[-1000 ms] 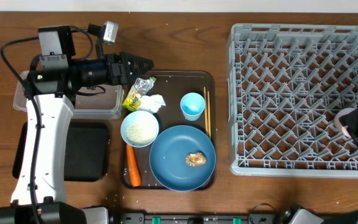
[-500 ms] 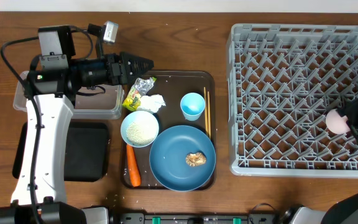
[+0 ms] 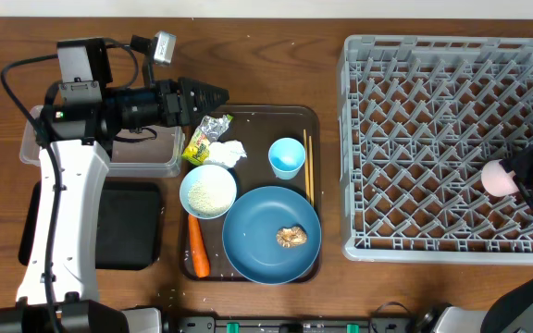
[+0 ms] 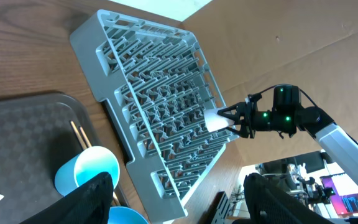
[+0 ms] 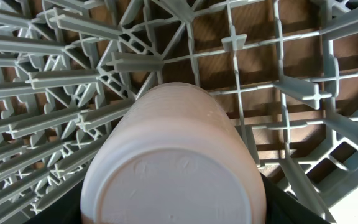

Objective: Sort waste into correct bins and load items into the dishwasher rack
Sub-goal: 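Carry the pink cup with the right gripper into the dish rack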

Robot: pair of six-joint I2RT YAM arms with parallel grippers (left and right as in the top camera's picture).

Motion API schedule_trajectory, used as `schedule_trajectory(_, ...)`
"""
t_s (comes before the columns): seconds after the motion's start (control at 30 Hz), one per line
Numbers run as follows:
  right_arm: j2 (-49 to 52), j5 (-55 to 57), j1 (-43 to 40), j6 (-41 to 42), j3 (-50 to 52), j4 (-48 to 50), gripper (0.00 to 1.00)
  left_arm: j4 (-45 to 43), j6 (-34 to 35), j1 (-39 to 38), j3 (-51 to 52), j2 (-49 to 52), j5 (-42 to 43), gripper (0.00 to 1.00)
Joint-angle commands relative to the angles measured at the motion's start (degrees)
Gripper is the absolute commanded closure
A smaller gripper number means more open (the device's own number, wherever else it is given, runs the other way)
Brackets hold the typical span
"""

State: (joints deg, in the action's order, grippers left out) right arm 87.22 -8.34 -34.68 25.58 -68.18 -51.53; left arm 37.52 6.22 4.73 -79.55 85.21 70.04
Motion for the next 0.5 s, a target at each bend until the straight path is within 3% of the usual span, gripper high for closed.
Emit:
schedule_trajectory(0.0,-0.04,0.33,-0.28,-1.01,0.28,0.46,0.45,0.15,0.26,0.07,-0.61,0.11,-0.28,0.32)
schedule_trajectory(0.47,-4.39,1.11,-0.17,-2.45,-3.52,-1.11,0.45,0.13,0.24,0.07,-0.61,0.11,-0.28,0.31)
